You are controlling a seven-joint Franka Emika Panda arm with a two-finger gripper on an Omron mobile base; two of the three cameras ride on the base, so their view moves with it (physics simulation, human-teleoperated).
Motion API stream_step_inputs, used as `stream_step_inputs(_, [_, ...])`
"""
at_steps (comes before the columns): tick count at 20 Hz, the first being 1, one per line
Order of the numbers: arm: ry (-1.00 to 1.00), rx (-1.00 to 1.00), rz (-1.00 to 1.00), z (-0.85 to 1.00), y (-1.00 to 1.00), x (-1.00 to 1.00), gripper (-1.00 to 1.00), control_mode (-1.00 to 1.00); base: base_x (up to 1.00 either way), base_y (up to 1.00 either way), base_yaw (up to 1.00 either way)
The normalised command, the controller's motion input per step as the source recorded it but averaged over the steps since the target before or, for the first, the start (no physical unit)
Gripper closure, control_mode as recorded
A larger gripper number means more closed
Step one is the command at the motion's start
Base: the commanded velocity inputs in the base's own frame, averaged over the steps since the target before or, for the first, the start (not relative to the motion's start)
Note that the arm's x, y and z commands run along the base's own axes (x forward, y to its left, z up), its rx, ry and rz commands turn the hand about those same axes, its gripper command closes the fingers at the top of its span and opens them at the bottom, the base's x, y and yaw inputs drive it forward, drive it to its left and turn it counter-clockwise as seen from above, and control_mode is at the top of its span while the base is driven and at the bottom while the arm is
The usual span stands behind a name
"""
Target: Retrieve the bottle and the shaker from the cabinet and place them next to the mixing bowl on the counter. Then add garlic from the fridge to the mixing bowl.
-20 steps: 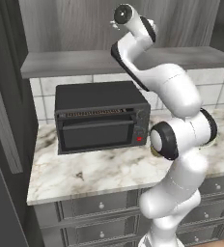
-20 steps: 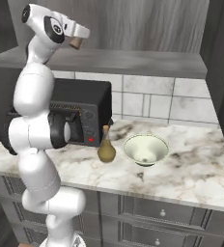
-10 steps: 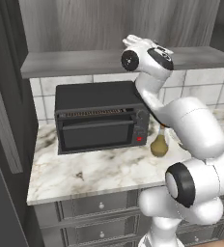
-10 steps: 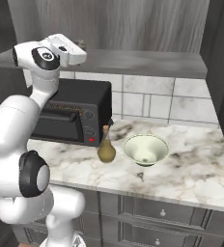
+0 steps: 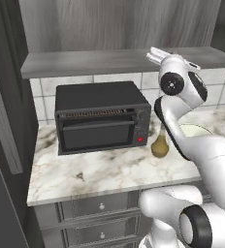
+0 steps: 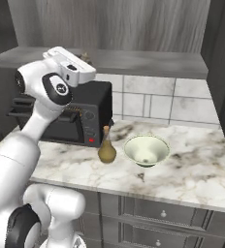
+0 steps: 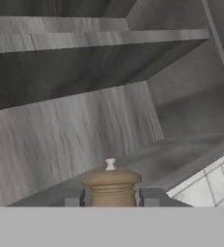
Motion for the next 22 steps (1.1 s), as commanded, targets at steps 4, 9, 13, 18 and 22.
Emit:
stream_step_inputs(4, [0.16,0.04,0.31,0.01,-0.45,-1.00,1.00,-1.00,0.00,0.00,0.00])
stream_step_inputs(9, [0.15,0.00,0.34,0.00,-0.47,-1.00,1.00,-1.00,0.00,0.00,0.00])
stream_step_inputs(13, [0.03,0.01,0.32,-0.07,-0.54,-1.00,1.00,-1.00,0.00,0.00,0.00])
stream_step_inputs(18, [-0.04,0.00,0.20,-0.18,-0.47,-1.00,1.00,-1.00,0.00,0.00,0.00])
stream_step_inputs(22, [-0.11,-0.03,0.01,-0.63,-0.09,-0.91,1.00,-1.00,0.00,0.00,0.00])
